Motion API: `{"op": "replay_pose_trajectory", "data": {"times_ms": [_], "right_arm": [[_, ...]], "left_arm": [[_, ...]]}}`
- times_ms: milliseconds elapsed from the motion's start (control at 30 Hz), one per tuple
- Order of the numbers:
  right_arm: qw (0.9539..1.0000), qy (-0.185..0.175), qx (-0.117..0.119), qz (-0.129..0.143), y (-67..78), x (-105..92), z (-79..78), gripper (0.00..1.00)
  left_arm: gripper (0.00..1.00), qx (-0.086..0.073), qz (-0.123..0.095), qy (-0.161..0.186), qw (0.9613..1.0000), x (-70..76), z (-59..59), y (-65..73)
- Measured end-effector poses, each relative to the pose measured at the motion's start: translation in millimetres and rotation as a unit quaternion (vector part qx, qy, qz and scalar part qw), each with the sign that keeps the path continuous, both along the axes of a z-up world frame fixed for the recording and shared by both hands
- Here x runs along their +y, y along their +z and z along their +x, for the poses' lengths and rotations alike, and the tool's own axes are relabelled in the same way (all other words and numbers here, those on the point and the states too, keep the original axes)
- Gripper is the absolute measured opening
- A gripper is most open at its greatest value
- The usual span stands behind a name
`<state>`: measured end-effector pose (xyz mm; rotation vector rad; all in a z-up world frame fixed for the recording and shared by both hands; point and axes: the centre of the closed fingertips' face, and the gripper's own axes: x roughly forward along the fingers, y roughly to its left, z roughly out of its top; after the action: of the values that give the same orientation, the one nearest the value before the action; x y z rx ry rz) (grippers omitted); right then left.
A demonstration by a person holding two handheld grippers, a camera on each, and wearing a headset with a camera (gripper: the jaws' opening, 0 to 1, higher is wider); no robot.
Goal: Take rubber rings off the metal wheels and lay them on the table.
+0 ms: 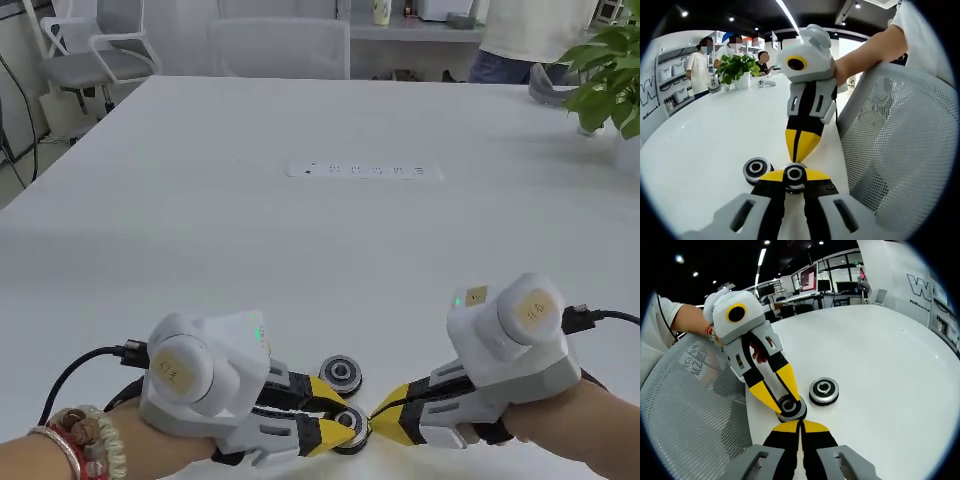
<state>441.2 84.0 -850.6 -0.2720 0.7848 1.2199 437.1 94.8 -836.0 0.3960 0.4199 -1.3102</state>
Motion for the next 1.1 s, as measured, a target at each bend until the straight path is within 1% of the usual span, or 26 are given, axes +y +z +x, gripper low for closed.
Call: {"op": "replay_pose_trajectory", "data": {"times_ms": [33,67,133,167,200,233,267,300,333,367,400,433,467,533,600,667,700,867,900,933,1000,1100], "right_arm": [[0.9999,-0.006,0.008,0.001,0.5,0.8,-0.4,0.00],[0.9995,-0.019,0.026,0.001,-0.4,0.6,-1.3,0.00],[0.9956,-0.053,0.077,0.008,-1.2,0.6,-3.4,0.00],[0.9948,-0.059,0.081,0.014,-0.3,0.1,-1.1,0.00],[0.9953,-0.054,0.079,0.017,0.2,-0.1,-0.1,0.00],[0.9930,-0.067,0.095,0.020,0.7,-0.2,-1.2,0.00],[0.9915,-0.075,0.105,0.020,-0.2,-0.7,-0.8,0.00],[0.9872,-0.097,0.126,0.019,-0.7,-1.9,-0.3,0.00],[0.9852,-0.104,0.134,0.024,0.1,-1.2,0.5,0.00],[0.9846,-0.106,0.136,0.026,0.9,-1.1,1.3,0.00],[0.9815,-0.120,0.147,0.026,1.3,-1.9,2.0,0.00],[0.9782,-0.129,0.160,0.031,2.9,-1.4,1.5,0.00],[0.9763,-0.136,0.164,0.037,4.3,-1.2,2.8,0.00],[0.9782,-0.132,0.157,0.033,3.7,-2.4,2.3,0.00],[0.9843,-0.115,0.130,0.031,3.6,-1.5,2.7,0.00],[0.9825,-0.121,0.138,0.028,3.1,-1.8,2.1,0.00],[0.9805,-0.127,0.147,0.032,4.0,-1.5,2.4,0.00],[0.9771,-0.135,0.160,0.039,5.2,-2.7,2.4,0.00],[0.9744,-0.141,0.170,0.043,6.4,-2.1,1.8,0.00],[0.9738,-0.142,0.172,0.044,6.8,-1.7,1.5,0.00],[0.9747,-0.139,0.170,0.042,7.4,-1.0,0.3,0.00],[0.9746,-0.141,0.169,0.040,8.4,-0.4,0.2,0.00]], "left_arm": [[0.08,0.000,0.000,0.000,1.0000,0.0,0.0,-0.1],[0.08,0.000,-0.001,0.000,1.0000,-0.1,-0.2,0.0],[0.08,0.001,-0.003,-0.002,1.0000,0.0,-0.7,0.0],[0.08,0.000,-0.003,-0.003,1.0000,0.0,-0.8,0.0],[0.08,0.000,-0.004,-0.002,1.0000,0.0,-0.7,0.1],[0.08,-0.001,-0.005,-0.003,1.0000,-0.3,-0.8,0.1],[0.08,-0.002,-0.006,-0.003,1.0000,-0.5,-0.8,0.1],[0.08,-0.003,-0.007,-0.002,1.0000,-0.9,-0.7,0.3],[0.08,-0.004,-0.007,-0.002,1.0000,-1.0,-0.8,0.6],[0.08,-0.004,-0.008,-0.003,1.0000,-1.1,-0.7,0.7],[0.08,-0.005,-0.008,-0.003,1.0000,-1.0,-0.7,0.7],[0.08,-0.005,-0.008,-0.004,0.9999,-1.0,-0.7,0.7],[0.08,-0.005,-0.008,-0.004,0.9999,-1.0,-0.7,0.7],[0.08,-0.005,-0.008,-0.009,0.9999,-0.7,-0.6,0.6],[0.08,-0.005,-0.009,-0.010,0.9999,-0.1,-0.1,0.3],[0.08,-0.005,-0.010,-0.010,0.9999,0.0,-0.4,0.5],[0.08,-0.006,-0.010,-0.010,0.9999,0.1,-0.5,0.6],[0.07,-0.006,-0.010,-0.011,0.9999,0.1,-0.4,0.3],[0.07,-0.006,-0.010,-0.011,0.9999,0.2,-0.6,0.3],[0.07,-0.005,-0.011,-0.011,0.9999,0.1,-0.5,0.2],[0.07,-0.004,-0.013,-0.013,0.9998,0.1,-0.8,0.2],[0.07,-0.002,-0.017,-0.013,0.9998,0.6,-0.5,-0.2]]}}
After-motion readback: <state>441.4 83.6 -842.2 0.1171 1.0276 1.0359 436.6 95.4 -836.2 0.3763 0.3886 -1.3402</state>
